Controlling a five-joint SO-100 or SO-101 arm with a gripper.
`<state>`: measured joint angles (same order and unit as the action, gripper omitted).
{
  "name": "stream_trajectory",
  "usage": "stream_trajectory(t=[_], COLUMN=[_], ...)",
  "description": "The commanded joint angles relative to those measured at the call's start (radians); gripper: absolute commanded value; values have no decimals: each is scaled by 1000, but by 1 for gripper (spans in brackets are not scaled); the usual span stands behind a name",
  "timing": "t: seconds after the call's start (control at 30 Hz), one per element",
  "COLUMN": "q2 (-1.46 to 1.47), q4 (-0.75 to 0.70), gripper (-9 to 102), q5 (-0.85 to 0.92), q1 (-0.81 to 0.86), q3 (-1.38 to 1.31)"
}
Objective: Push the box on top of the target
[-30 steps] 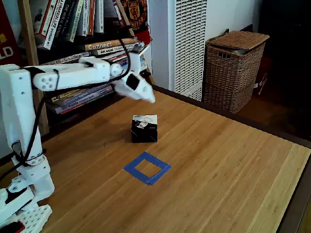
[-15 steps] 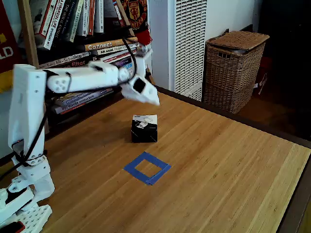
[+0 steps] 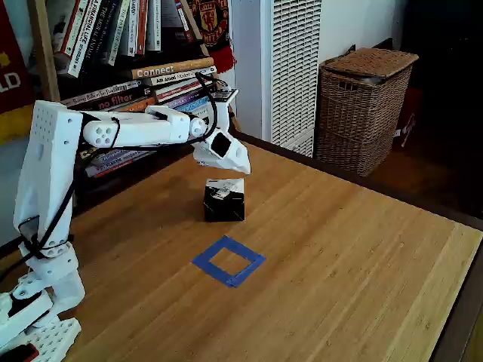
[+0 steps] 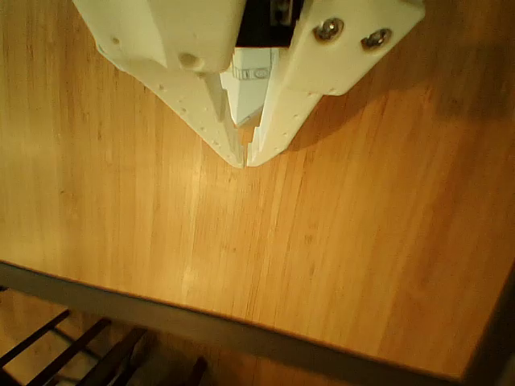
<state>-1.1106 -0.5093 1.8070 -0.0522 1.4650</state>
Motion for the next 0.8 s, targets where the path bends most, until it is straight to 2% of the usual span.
stream_trajectory(t=[0.0,0.77], q2=[-3,-101], q4=[-20,-74], gripper=[0,0], q5=[15,38], q1=[11,83], q3=[-29,2])
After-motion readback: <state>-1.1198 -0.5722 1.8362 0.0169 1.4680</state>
